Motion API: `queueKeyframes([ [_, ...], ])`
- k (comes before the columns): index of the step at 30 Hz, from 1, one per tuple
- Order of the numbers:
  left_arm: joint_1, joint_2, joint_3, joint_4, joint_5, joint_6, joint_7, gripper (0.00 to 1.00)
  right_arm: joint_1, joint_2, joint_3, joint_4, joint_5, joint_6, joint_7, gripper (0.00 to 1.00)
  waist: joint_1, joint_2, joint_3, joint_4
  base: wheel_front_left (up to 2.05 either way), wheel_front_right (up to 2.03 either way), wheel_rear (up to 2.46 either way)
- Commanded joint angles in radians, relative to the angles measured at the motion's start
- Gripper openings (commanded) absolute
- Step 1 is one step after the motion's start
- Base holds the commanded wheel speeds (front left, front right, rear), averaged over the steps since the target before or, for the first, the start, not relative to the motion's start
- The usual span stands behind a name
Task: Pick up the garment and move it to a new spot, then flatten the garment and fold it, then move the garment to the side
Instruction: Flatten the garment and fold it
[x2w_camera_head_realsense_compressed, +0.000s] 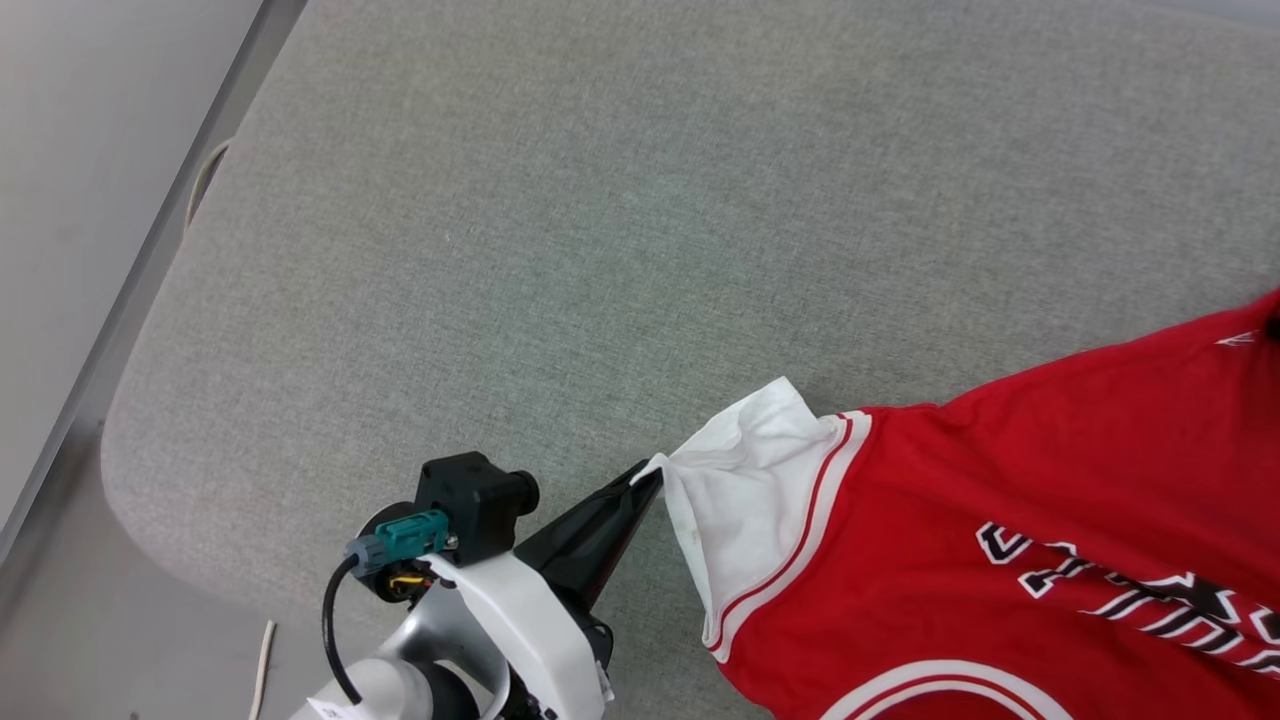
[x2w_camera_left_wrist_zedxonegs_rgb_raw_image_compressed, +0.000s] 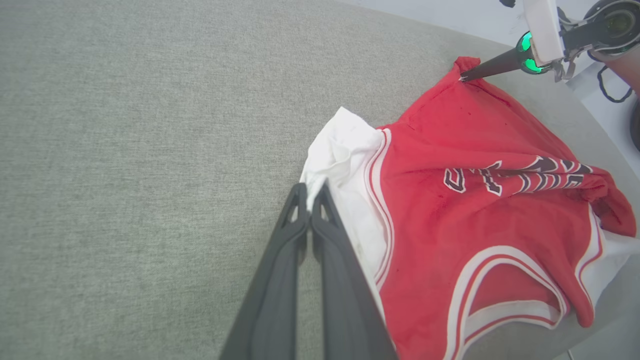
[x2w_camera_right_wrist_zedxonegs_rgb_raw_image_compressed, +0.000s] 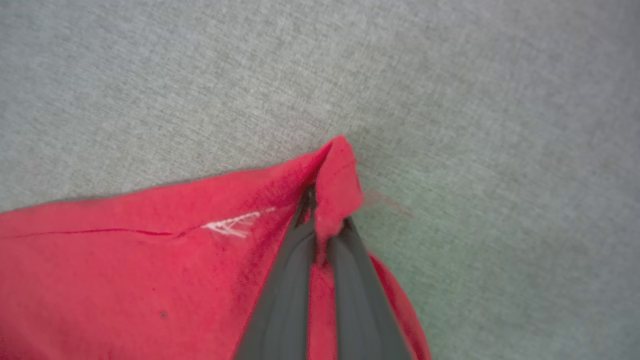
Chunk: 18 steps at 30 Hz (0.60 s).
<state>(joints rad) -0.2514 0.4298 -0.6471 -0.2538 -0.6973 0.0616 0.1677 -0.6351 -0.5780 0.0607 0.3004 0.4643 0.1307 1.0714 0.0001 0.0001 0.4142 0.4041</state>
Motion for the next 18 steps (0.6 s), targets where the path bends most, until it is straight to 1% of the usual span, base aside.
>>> queueKeyframes([
  [1, 0.002, 0.003, 0.003, 0.002, 0.001, 0.001, -0.005, 0.00, 0.010, 0.014, 0.019, 0.017, 0.012, 0.000, -0.015, 0.00, -0.0001, -0.0001, -0.023, -0.017, 0.00, 0.00, 0.00],
  [4, 0.010, 0.015, 0.016, -0.001, -0.006, 0.008, -0.008, 0.00, -0.012, 0.016, 0.031, 0.029, 0.032, 0.000, -0.083, 0.00, -0.0001, -0.0001, -0.059, -0.041, 0.00, 0.00, 0.00],
  [8, 0.020, 0.034, 0.020, -0.011, -0.002, 0.014, 0.005, 0.00, -0.026, 0.030, 0.015, 0.059, 0.075, 0.000, -0.148, 0.00, -0.0001, -0.0001, -0.108, -0.076, 0.00, 0.00, 0.00],
  [10, 0.017, 0.045, 0.027, -0.021, 0.000, 0.020, 0.011, 0.00, -0.024, 0.024, 0.013, 0.068, 0.086, 0.000, -0.177, 0.00, -0.0001, -0.0001, -0.130, -0.093, 0.00, 0.00, 0.00],
  [18, 0.040, 0.088, 0.072, -0.067, 0.002, 0.064, 0.007, 0.00, 0.003, 0.035, 0.006, 0.035, 0.146, 0.000, -0.273, 0.00, -0.0001, -0.0001, -0.211, -0.162, 0.00, 0.00, 0.00],
])
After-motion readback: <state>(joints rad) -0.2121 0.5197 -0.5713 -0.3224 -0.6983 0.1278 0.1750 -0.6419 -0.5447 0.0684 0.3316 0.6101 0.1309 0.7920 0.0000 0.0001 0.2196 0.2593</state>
